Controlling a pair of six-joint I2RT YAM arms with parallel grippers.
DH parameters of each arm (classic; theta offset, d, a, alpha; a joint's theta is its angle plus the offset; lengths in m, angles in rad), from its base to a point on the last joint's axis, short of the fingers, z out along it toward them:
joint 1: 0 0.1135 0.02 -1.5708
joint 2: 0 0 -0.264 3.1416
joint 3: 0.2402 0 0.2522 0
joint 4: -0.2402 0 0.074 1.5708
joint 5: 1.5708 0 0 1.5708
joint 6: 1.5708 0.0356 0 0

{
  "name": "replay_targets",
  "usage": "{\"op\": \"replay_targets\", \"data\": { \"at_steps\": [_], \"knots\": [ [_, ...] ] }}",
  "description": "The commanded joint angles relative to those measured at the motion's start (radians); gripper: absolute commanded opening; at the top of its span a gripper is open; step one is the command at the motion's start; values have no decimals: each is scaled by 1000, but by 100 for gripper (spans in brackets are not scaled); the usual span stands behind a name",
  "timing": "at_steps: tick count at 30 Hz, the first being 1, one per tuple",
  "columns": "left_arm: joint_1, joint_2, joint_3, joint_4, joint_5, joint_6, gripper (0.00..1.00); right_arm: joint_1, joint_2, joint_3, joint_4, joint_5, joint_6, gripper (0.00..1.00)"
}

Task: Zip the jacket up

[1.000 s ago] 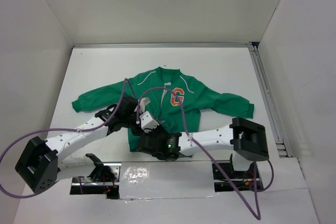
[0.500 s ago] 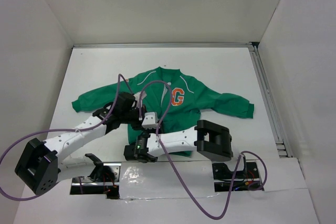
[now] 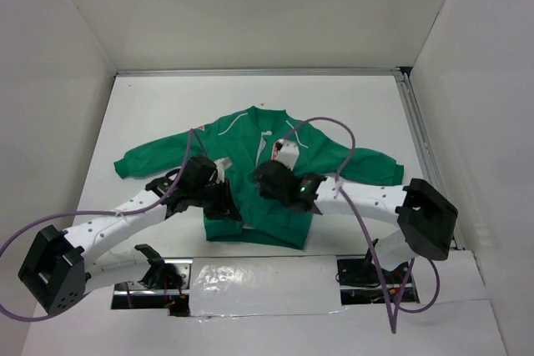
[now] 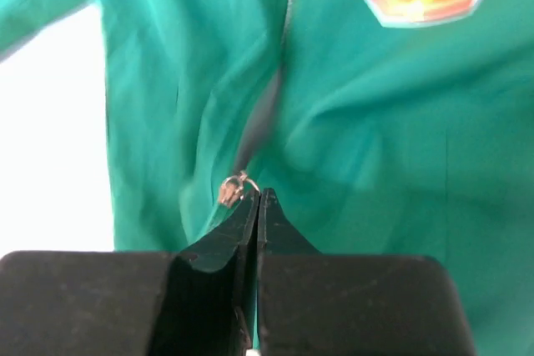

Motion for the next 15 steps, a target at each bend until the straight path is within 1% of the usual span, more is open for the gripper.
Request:
{"op": "replay_targets", "data": {
  "at_steps": [1,2,5,7,10,11,12,15],
  "knots": [
    [-13,-62,-1,-162,99,42,0,-101,-40,9,291,-261,-248,0],
    [-12,-73,-1,-163,98,40,0,-90,-35,29,280,-257,-274,0],
    [-5,-71,2,-173,87,36,0,-88,-50,35,300,-338,-314,0],
    [-5,-71,-4,-166,91,31,0,-88,-61,31,303,-326,-334,0],
    [-5,-71,-10,-151,113,39,0,-88,-54,46,275,-239,-377,0],
    [-5,-73,-7,-151,119,47,0,-88,-49,64,260,-166,-387,0],
    [-5,-76,-6,-160,119,48,0,-94,-41,74,222,-132,-395,0],
    [-5,-99,-7,-174,131,65,0,-154,-11,87,217,-67,-404,0]
  ]
}}
